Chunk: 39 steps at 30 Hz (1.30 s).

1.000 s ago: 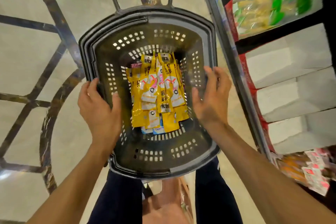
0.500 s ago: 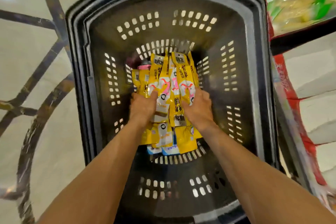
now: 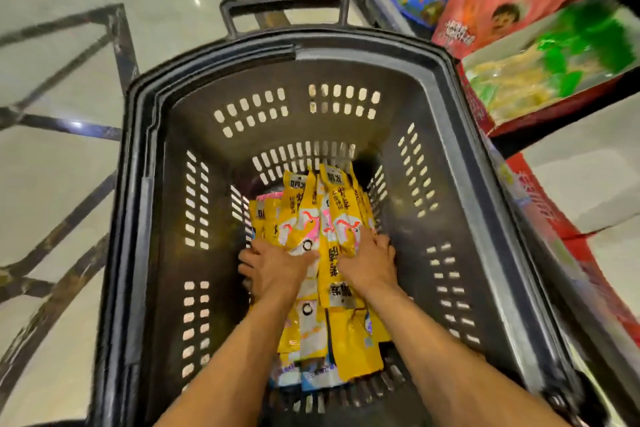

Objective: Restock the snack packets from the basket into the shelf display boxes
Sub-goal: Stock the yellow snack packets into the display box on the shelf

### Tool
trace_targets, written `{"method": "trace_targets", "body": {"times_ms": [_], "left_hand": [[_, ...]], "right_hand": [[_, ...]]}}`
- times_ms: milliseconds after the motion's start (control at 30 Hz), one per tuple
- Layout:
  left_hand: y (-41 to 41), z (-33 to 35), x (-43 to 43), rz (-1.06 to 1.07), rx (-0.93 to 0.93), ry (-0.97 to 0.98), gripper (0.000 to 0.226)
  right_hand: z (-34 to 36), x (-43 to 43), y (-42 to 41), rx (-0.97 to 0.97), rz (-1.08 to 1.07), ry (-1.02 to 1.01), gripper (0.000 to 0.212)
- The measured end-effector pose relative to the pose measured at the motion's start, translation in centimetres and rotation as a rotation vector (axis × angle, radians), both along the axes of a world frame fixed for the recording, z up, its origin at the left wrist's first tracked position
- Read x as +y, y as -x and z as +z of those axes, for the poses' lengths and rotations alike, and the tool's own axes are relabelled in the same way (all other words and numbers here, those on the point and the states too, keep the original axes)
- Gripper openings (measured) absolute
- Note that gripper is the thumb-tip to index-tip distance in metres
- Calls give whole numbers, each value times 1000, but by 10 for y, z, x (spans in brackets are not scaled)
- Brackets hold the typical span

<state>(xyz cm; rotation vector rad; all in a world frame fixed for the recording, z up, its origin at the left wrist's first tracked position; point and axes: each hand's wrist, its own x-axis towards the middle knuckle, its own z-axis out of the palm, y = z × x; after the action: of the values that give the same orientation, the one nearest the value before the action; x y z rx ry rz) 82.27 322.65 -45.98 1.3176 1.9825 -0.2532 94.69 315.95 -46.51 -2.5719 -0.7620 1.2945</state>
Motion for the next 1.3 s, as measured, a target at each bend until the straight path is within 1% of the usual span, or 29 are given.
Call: {"method": "trace_targets", "body": {"times_ms": [100, 167, 233, 267, 300, 333, 367, 400, 433, 467, 500, 533, 600, 633, 700, 767, 800, 867, 933, 1000, 1033, 1067, 1100, 1167, 1200, 1267, 1300], "left_hand": [[-4, 6, 4, 63, -84, 26, 108], [1, 14, -4, 102, -89, 65, 109], [7, 15, -11, 178, -106, 110, 117], [9, 15, -13, 208, -161, 131, 122], [9, 18, -15, 230, -229, 164, 122], [10, 19, -13, 256, -300, 183, 113], [7, 25, -12, 267, -352, 207, 97], [5, 29, -10, 278, -401, 219, 87], [2, 36, -8, 268, -410, 214, 94], [-3, 38, -5, 228, -416, 197, 109], [-10, 40, -3, 197, -390, 179, 124], [-14, 38, -2, 171, -366, 174, 133], [-18, 32, -5, 103, -322, 166, 139], [-18, 30, -8, 80, -272, 166, 138], [-13, 25, -11, 13, -191, 146, 129], [-12, 22, -4, -46, -172, 135, 118], [-11, 19, 2, -65, -175, 133, 114], [-12, 16, 14, -52, -216, 170, 110], [-11, 8, 24, 0, -257, 207, 113], [-6, -1, 29, 58, -316, 203, 114], [-4, -1, 28, 96, -354, 200, 108], [-3, 7, 24, 127, -387, 208, 96], [-2, 19, 19, 154, -410, 213, 78], [3, 32, 11, 191, -470, 216, 39], [6, 39, 8, 212, -499, 211, 27], [21, 65, 0, 230, -548, 157, 21], [30, 80, -4, 235, -580, 132, 20]], "right_hand": [[5, -9, -6, 63, -20, -27, 71], [10, -26, -2, 133, -90, -56, 63], [17, -41, 6, 196, -177, -95, 66], [21, -46, 8, 193, -212, -117, 70], [25, -47, 7, 179, -236, -132, 74], [28, -46, 6, 159, -236, -124, 73], [31, -43, 4, 133, -209, -97, 66], [34, -42, 4, 108, -182, -55, 57], [35, -41, 4, 78, -169, -35, 51], [35, -41, 3, 54, -152, -39, 48], [34, -39, 1, 49, -132, -49, 47], [31, -39, -1, 72, -123, -56, 47], [22, -42, -2, 159, -132, -72, 51], [17, -44, -2, 178, -133, -81, 53], [10, -46, -1, 151, -109, -75, 59], [7, -42, -3, 135, -112, -76, 71], [6, -40, -5, 130, -117, -78, 74], [3, -35, -7, 121, -125, -81, 72], [2, -30, -9, 120, -124, -85, 70], [0, -27, -9, 135, -147, -69, 66], [-1, -27, -8, 121, -158, -60, 63], [-1, -29, -6, 76, -160, -59, 60], [0, -30, -4, 1, -150, -88, 56], [8, -29, 2, -141, -113, -241, 44], [15, -24, 4, -136, -111, -316, 39], [43, -13, 14, 20, -196, -435, 37], [61, -8, 19, 105, -241, -459, 40]]}}
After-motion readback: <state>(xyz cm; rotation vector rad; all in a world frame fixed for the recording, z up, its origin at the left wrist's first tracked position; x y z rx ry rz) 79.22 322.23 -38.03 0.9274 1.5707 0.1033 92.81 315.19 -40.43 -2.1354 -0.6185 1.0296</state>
